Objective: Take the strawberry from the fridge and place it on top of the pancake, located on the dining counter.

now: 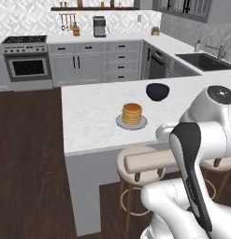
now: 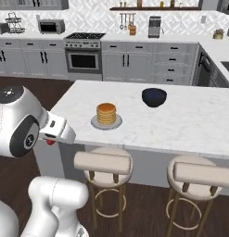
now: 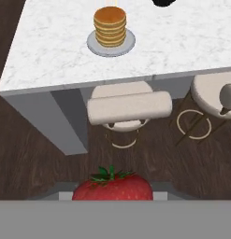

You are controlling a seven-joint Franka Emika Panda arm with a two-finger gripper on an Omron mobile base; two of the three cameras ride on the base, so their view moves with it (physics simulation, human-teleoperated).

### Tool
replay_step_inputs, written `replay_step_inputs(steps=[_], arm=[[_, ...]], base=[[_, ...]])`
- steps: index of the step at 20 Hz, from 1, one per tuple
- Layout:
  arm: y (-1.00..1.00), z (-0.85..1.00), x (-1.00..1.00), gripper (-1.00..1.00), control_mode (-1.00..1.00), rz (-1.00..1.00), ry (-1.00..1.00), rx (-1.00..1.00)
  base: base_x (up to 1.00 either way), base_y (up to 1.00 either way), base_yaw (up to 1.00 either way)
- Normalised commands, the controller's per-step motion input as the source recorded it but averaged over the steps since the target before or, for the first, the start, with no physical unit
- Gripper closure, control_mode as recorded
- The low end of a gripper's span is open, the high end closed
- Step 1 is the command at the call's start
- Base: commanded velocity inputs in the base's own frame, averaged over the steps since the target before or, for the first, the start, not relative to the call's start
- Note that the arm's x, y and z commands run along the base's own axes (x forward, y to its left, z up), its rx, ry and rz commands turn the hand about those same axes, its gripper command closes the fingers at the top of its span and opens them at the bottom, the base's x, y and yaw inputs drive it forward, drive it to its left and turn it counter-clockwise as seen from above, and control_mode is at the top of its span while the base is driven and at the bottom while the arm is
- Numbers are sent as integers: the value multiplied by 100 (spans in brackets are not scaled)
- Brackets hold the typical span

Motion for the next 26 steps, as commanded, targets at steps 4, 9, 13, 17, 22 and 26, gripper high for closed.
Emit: replay_step_inputs(steps=[4,9,13,17,22,26], arm=[[0,0,0,100,100,0,0,0],[0,0,0,100,100,0,0,0],[0,0,0,100,100,0,0,0],[0,0,0,100,100,0,0,0],[0,0,0,100,100,0,0,0],[0,0,0,100,100,0,0,0]], base=[[58,0,-9],[57,0,-4],[59,0,0],[58,0,0],[31,0,0],[2,0,0]])
